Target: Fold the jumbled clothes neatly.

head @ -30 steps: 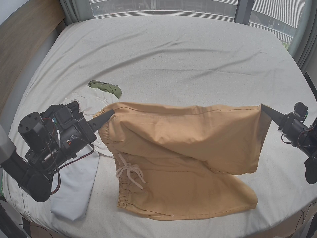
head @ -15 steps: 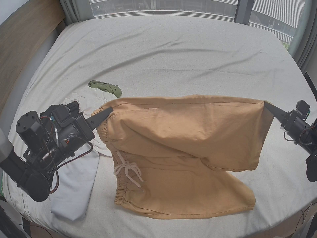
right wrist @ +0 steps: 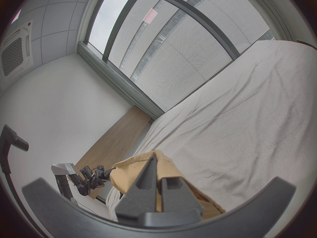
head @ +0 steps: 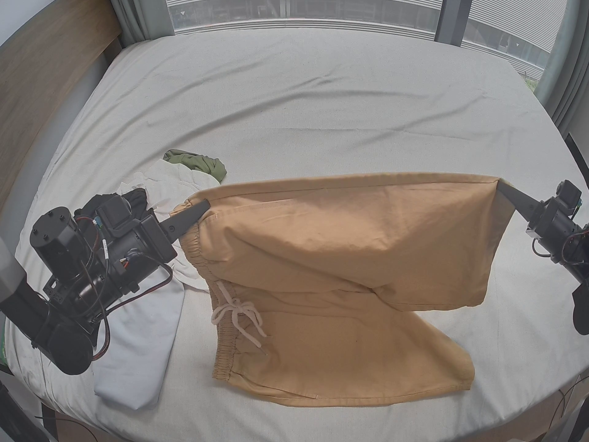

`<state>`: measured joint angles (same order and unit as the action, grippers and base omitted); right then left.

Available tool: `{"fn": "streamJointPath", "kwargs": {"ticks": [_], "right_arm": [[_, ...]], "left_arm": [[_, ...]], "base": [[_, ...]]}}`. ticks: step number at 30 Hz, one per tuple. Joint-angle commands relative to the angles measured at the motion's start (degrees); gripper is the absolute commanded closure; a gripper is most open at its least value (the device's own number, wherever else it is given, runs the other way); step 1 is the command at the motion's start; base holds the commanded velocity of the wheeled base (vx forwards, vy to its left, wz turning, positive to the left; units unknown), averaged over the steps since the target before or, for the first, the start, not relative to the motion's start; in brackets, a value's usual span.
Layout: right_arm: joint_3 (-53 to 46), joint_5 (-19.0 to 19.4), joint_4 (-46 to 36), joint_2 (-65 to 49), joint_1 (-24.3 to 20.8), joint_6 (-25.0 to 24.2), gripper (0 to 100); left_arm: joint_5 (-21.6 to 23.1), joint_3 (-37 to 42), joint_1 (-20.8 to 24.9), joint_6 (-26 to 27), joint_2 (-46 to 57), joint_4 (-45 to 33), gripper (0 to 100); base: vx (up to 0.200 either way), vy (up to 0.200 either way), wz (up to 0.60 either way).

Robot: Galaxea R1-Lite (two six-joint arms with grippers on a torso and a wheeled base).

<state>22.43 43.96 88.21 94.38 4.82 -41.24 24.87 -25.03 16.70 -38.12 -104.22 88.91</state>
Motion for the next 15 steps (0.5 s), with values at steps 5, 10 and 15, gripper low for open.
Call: {"fn": "streamJointPath", "kwargs": {"ticks": [5,10,15], "right_arm": [[0.25,0.69,0.03,-0.34,1.25,-0.07,100],[0.33,0.78,0.03,-0.69,1.42,-0.07,100],[0.77,0.95,0.03,-0.69,2.48,-0.07,100]], "left_arm": [[0.0,-0.02,-0.44,-0.02,-0.28,0.04,100],[0.0,-0.02,-0.44,-0.02,-0.28,0.04,100],[0.0,-0.11,-0.53,-0.02,-0.28,0.04,100]], "base": [[0.0,0.0,0.0],[0.0,0.0,0.0],[0.0,0.0,0.0]]}}
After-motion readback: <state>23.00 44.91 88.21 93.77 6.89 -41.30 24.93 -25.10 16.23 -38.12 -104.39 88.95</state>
